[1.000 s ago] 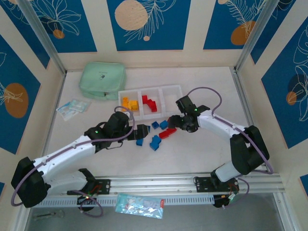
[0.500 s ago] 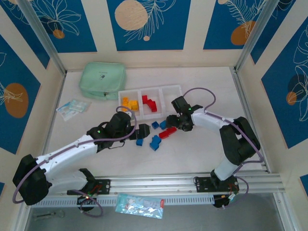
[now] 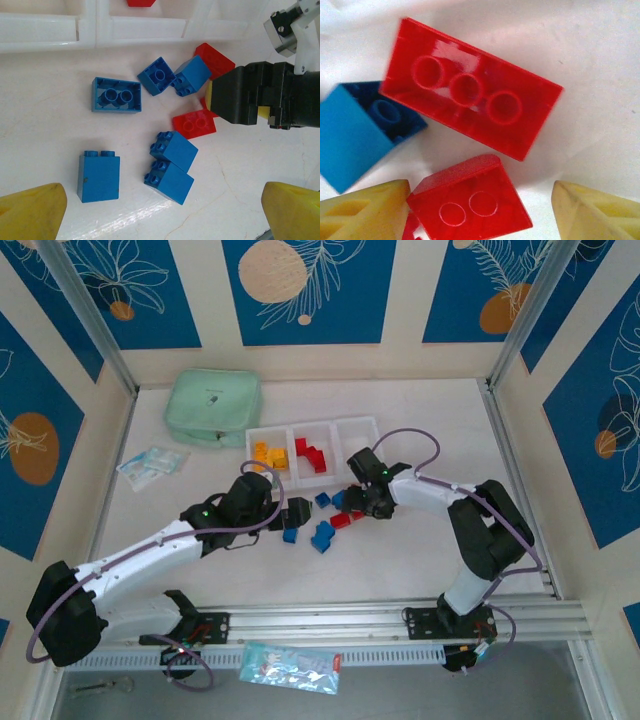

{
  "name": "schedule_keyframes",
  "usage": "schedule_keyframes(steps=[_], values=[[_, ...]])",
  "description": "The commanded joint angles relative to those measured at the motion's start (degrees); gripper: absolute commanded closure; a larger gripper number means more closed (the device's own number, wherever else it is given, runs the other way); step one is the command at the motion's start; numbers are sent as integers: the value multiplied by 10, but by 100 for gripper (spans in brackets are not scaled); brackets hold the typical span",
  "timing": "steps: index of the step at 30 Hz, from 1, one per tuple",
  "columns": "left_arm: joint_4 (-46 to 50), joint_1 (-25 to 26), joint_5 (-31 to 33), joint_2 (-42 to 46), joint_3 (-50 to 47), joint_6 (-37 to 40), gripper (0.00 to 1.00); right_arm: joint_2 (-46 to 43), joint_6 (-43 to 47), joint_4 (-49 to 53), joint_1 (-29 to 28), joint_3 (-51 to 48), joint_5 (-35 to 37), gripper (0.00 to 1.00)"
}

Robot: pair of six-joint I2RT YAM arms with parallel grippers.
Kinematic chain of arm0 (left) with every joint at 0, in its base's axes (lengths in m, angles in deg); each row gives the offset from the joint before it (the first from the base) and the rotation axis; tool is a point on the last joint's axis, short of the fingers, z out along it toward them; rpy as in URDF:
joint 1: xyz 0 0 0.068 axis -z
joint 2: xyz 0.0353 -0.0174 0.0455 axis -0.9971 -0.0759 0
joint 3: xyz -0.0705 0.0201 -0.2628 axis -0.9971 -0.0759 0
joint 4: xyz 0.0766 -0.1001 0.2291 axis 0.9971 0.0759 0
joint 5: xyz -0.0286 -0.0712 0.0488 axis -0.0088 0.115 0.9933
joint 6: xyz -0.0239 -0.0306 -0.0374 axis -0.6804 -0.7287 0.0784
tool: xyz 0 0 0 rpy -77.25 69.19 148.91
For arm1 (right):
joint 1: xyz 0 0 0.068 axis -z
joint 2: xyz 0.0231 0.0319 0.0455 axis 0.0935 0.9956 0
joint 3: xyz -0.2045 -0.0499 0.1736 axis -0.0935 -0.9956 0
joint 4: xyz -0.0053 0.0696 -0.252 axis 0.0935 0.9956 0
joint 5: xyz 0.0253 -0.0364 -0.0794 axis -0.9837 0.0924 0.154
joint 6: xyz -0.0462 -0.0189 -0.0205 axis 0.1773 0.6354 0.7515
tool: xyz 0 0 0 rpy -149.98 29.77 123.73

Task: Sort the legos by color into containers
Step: Move the lego to the center of the table, then pick up the lego from the center of the table.

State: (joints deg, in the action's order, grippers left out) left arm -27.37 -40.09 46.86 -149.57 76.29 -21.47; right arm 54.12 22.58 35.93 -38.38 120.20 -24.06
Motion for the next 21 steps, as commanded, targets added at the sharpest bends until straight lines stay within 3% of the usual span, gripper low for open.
schedule_keyframes(steps=[1, 8, 15, 21], values=[[11, 5, 11, 7, -3, -4, 1, -31, -9, 38, -3, -20, 25, 30], [9, 5, 15, 9, -1, -1, 1, -69, -11, 33, -2, -46, 14, 41], [15, 5, 16, 7, 1, 1, 1, -42, -14, 10, 14, -37, 4, 37], [15, 5, 15, 7, 3, 3, 1, -9, -16, -7, 13, -20, -2, 42]])
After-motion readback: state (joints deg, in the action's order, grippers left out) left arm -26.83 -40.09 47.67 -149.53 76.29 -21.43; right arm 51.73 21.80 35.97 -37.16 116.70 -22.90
